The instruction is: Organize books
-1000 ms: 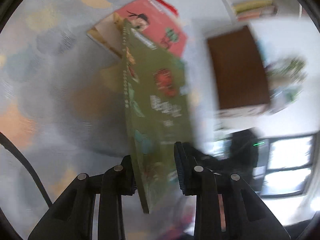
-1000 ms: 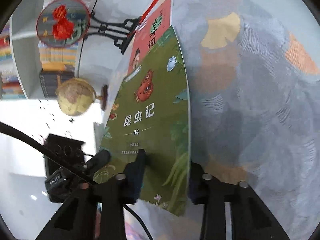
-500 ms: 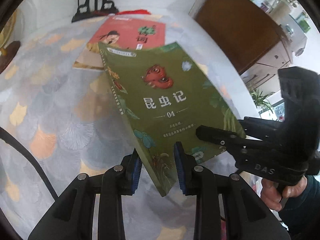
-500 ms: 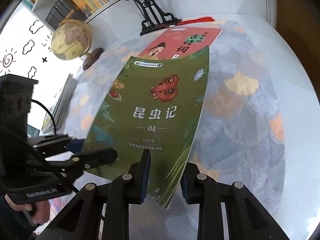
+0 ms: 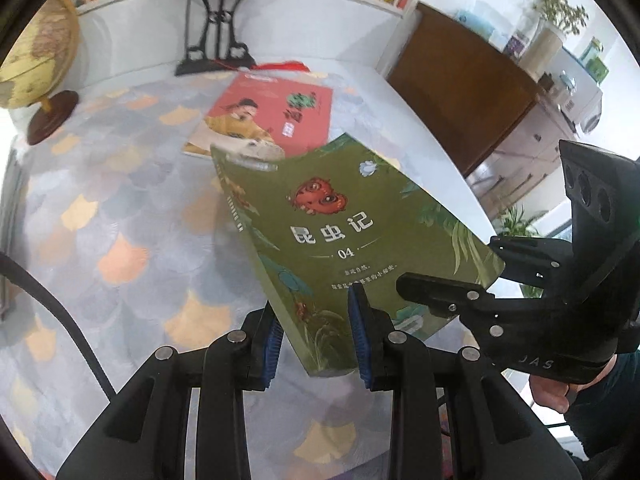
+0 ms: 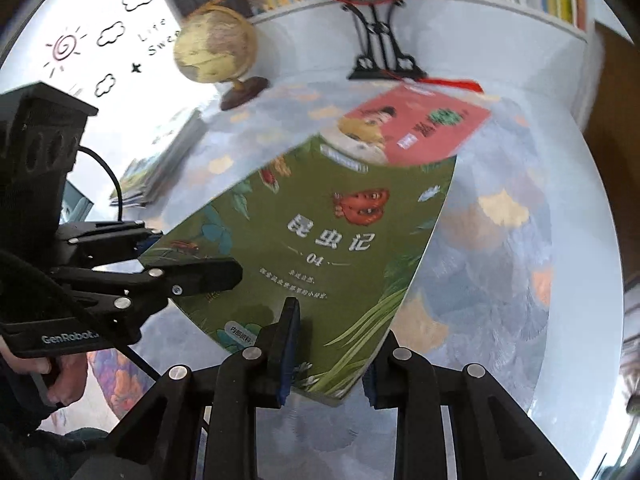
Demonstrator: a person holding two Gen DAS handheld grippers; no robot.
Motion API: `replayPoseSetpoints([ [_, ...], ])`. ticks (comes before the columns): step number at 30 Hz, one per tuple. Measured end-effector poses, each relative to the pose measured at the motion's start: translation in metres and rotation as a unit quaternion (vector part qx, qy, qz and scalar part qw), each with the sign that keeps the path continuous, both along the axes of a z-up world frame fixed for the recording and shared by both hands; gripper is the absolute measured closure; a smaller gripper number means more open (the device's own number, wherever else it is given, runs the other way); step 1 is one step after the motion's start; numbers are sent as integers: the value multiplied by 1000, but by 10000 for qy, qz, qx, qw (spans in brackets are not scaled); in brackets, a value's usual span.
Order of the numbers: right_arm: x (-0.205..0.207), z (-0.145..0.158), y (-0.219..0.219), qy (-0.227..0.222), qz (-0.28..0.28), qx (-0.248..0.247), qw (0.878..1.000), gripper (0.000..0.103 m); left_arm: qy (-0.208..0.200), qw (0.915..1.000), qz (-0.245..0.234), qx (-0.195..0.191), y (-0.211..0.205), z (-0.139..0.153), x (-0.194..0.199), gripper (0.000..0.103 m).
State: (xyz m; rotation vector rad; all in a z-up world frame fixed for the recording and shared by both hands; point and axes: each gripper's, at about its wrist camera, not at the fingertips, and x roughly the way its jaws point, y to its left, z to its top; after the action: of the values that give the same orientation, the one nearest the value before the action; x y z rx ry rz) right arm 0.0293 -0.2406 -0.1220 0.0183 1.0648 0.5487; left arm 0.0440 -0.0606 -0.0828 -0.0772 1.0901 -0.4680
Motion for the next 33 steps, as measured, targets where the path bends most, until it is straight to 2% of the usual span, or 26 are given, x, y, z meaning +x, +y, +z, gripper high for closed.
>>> replayPoseSetpoints([
  [4,0,17,21,-180,178,86,9996,77,-179,9996,209,-119,26,13,-8,76],
  [8,-2,31,59,-386,388,-12,9985,77,-355,9984,369,-238,58,24,-12,76],
  [14,-4,60,131,-671,596,0,9960,77,-710,9944,694,-357,138,49,-21,76],
  [20,5,83,232,-994,996,132,9900,77,-1112,9861,1219,-209,237,72,-25,76],
  [27,34,89,343,-1028,1418,285,9841,77,-1298,9758,1751,-159,332,74,-16,76],
  [33,63,74,405,-852,1534,212,9843,77,-1205,9713,2036,-262,388,49,9,74],
])
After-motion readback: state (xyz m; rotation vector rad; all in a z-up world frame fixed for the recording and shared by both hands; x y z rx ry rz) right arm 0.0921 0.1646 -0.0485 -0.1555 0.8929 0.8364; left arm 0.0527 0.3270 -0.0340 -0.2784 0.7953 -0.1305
